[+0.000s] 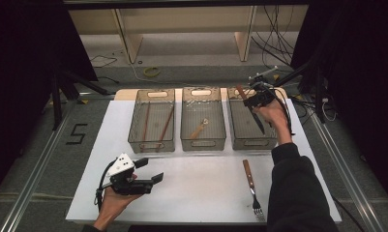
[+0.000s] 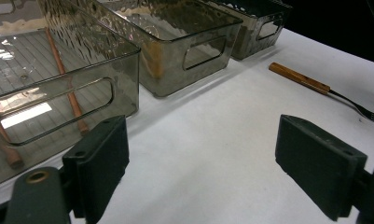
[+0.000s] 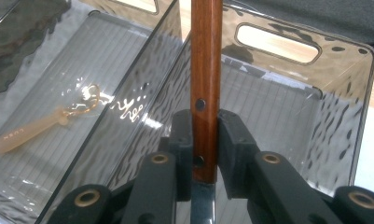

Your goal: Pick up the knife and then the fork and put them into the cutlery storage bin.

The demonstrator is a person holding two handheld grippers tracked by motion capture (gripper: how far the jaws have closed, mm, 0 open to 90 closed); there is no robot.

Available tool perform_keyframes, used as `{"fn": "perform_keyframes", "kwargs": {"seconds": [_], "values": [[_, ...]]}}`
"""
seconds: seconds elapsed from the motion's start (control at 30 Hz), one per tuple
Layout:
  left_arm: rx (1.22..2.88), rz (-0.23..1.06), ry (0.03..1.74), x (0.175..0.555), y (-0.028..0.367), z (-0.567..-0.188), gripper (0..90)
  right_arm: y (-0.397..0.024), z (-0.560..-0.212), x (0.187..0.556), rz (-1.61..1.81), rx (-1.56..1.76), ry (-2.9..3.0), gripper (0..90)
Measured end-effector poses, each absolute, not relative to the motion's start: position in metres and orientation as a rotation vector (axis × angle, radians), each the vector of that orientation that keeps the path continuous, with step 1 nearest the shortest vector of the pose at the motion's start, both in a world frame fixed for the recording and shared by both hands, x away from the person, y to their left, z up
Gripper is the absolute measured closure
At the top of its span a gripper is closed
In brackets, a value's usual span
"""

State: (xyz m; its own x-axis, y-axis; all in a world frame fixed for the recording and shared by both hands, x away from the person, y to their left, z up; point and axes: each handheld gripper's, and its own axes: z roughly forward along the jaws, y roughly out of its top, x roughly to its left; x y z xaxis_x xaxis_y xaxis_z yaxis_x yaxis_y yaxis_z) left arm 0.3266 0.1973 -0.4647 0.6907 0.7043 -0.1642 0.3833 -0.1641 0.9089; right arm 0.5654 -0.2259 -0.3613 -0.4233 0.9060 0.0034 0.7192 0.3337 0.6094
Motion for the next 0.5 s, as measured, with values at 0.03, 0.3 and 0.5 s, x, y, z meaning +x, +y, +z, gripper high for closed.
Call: {"fn": "perform_keyframes", "kwargs": {"seconds": [0.03, 0.3, 0.5], "values": [[1.783, 0.36, 0.864, 0.3268, 0.1975, -0.4646, 16.7, -0.2256, -0.3618, 0.5658, 0.772, 1.446, 2.267, 77.3], [1.783, 0.358, 0.862, 0.3263, 0.1974, -0.4642, 16.6, -0.2239, -0.3656, 0.5687, 0.764, 1.447, 2.259, 77.3], [1.782, 0.357, 0.861, 0.326, 0.197, -0.4641, 16.6, -0.2245, -0.3691, 0.5704, 0.759, 1.452, 2.253, 77.2]]}}
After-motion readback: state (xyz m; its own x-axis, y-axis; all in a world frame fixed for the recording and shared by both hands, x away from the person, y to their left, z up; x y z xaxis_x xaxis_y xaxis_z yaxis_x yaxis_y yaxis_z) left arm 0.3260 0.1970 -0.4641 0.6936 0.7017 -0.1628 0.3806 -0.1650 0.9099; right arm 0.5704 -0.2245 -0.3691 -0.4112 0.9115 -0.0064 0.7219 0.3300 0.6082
